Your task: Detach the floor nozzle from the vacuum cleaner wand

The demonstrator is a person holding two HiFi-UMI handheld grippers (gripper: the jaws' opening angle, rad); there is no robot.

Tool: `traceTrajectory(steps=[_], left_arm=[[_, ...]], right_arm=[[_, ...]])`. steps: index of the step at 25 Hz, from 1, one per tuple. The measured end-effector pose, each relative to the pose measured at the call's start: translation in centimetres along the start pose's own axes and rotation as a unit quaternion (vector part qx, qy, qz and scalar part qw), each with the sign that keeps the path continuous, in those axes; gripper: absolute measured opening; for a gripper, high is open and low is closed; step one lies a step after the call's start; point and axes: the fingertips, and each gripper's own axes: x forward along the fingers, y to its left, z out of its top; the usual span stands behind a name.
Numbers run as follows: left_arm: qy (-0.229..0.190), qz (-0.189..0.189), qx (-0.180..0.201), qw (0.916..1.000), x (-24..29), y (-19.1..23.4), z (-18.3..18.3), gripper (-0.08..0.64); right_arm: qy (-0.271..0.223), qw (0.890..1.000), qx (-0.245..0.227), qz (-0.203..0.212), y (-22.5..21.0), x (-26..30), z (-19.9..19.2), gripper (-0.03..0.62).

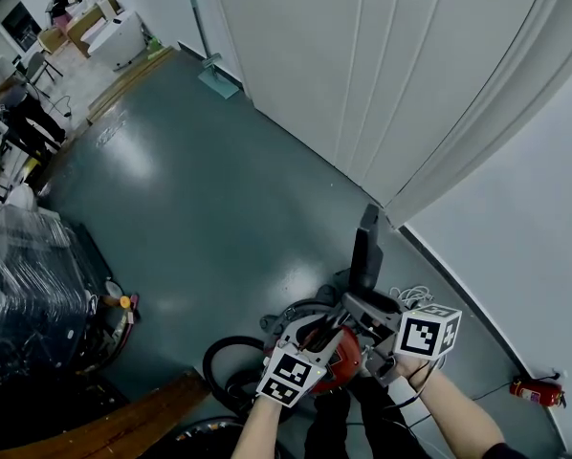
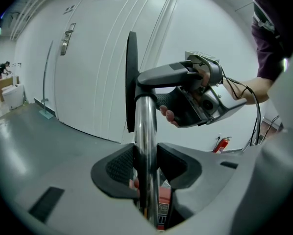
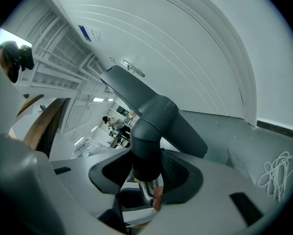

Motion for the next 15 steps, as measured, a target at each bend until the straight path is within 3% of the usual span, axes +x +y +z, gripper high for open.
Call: traceTrajectory(steps=[2, 6, 15], left_arm=[[0.000, -0.003, -0.003, 1.0000, 0.05, -0.06, 0.01, 0.152], [-0.006, -0.010, -0.008, 0.9999, -0.04, -0.10, 0.31, 0.152], [-0.009, -0.011, -0.007, 0.9999, -0.21, -0.19, 0.26, 0.152]], right_arm=[[0.001, 1.000, -0.004, -0.008, -0.02, -0.08, 0.07, 0.181], [-0.003, 0.998, -0.058, -0.028, 0.39, -0.28, 0.29, 0.181], [-0.009, 1.000, -0.002, -0.005, 0.25, -0.40, 0.42, 0.181]])
